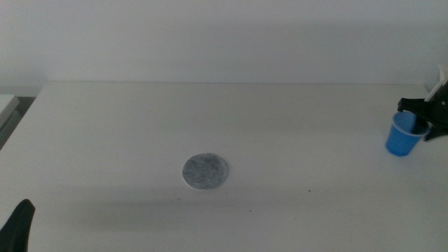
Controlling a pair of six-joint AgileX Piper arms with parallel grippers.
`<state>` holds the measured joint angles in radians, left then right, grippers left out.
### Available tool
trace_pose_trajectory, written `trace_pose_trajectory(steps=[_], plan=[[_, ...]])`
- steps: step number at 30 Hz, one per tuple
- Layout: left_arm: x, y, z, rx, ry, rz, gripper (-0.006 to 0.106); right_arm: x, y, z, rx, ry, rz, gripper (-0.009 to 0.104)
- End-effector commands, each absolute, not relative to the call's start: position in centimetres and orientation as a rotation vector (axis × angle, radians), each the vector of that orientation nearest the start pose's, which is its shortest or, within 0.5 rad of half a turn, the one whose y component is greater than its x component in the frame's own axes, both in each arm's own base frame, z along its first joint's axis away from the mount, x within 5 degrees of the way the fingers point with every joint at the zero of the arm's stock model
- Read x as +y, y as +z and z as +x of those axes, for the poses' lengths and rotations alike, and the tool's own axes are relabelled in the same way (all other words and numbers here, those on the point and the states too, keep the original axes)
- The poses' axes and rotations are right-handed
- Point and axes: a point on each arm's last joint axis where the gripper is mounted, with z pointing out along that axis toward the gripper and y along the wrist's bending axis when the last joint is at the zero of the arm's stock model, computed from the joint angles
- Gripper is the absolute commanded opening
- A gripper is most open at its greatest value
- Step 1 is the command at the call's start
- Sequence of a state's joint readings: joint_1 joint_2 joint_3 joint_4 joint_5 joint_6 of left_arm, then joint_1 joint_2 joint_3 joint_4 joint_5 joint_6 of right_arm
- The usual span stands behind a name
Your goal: Place an empty cup on a cup mat.
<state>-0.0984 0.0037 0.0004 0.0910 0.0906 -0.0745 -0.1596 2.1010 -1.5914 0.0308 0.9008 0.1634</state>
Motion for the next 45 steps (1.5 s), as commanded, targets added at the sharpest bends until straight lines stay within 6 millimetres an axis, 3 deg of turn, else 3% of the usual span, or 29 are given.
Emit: trace_pose_trajectory(steps=[1,5,9,12,16,20,26,34,45], plan=[[-0.5,20.5,5.6,1.567,-0.064,0.081,0.094,-7.2,18.0,43.3,2.822,0.033,0.488,-0.001],[-0.5,20.5,5.6,1.567,-0.064,0.081,0.094,-6.4,19.9,43.1,2.810,0.040,0.460,0.001],[-0.5,20.5,5.6,1.567,-0.064,0.081,0.094,-2.6,23.1,42.9,2.778,0.065,0.332,0.001],[-0.5,20.5,5.6,1.567,-0.064,0.081,0.094,2.0,25.2,42.6,2.760,0.096,0.188,0.001],[-0.5,20.5,5.6,1.567,-0.064,0.081,0.094,9.6,26.7,41.7,2.762,0.152,-0.033,0.001],[-0.5,20.5,5.6,1.567,-0.064,0.081,0.094,16.5,27.0,39.8,2.736,0.227,-0.204,0.001],[-0.5,20.5,5.6,1.567,-0.064,0.081,0.094,24.5,26.1,36.7,2.680,0.319,-0.392,0.001],[-0.5,20.5,5.6,1.567,-0.064,0.081,0.094,30.1,23.7,34.6,2.638,0.411,-0.496,0.001],[-0.5,20.5,5.6,1.567,-0.064,0.081,0.094,31.6,20.9,36.4,2.690,0.386,-0.477,0.001]])
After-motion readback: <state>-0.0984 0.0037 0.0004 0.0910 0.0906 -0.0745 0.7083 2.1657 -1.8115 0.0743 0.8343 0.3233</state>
